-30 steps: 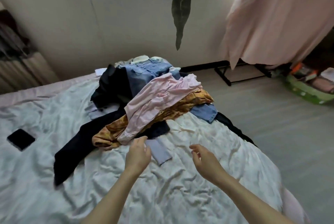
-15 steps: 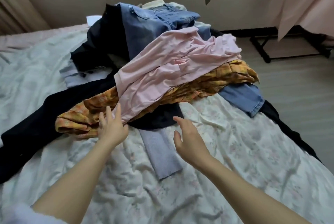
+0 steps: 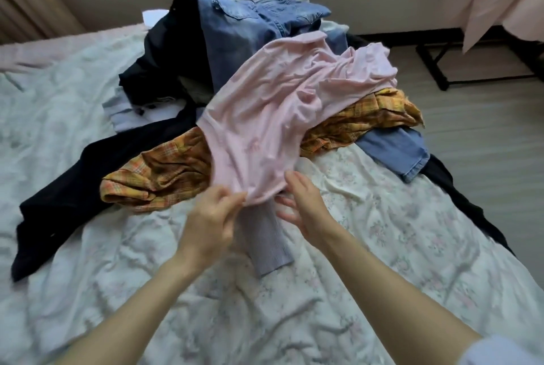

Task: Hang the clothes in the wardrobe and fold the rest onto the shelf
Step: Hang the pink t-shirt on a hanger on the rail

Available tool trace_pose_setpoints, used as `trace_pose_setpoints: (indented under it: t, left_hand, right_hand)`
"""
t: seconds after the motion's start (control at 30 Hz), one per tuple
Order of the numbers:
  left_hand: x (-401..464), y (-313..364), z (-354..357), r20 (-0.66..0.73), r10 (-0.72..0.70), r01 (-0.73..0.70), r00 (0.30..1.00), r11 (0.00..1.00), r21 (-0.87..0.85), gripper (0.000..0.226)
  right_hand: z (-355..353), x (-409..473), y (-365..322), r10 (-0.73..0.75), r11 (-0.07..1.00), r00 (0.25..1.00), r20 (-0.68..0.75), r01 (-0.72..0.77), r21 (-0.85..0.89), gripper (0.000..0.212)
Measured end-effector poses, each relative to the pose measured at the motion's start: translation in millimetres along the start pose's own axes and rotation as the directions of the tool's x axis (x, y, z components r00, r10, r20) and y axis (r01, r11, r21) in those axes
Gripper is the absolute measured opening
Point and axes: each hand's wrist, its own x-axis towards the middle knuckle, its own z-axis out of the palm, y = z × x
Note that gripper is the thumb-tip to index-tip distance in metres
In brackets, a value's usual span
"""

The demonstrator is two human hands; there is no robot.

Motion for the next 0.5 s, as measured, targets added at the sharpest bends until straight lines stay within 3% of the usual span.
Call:
trace_pose_setpoints:
  t: [0.07,0.2,0.27,0.37,0.5]
  left_hand:
    - [-11.0,30.9,-9.6,0.057,0.079,-0.073,0.995,0.991,-0.109,0.027]
    - [-22.2,90.5,-34.2,0.094,0.156,-0.131,0.983,0.965,-0.229,0.022]
    - [-27.3,112.4,-43.4,0.091,0.165,-0.136,0.982,0.956,-0.261,0.024]
    - [-42.4,146.9,-54.1,0.064,0.136,-0.106,0.989,0.933,-0.343,0.025]
    - [-67.8,184.9,-49.0,0.157,0.086,-0.022,0.984,0.927,-0.375,0.06]
  right_hand:
    - [9.7,-11.2,-14.7,0.047,0.966,0.999,0.011,-0.048,0.254,0.038]
    - [11.1,-57.0,-34.3,0.117,0.991,0.965,-0.235,-0.1,0.085,0.026]
    - [-3.3,-83.8,-36.6,0.121,0.992,0.943,-0.311,-0.1,0.082,0.015]
    - [-40.9,-140.4,-40.7,0.08,0.997,0.916,-0.394,-0.067,0.045,0.031]
    - [-90.1,-232.3,-54.9,-0.008,1.0,0.917,-0.398,-0.003,-0.028,0.026]
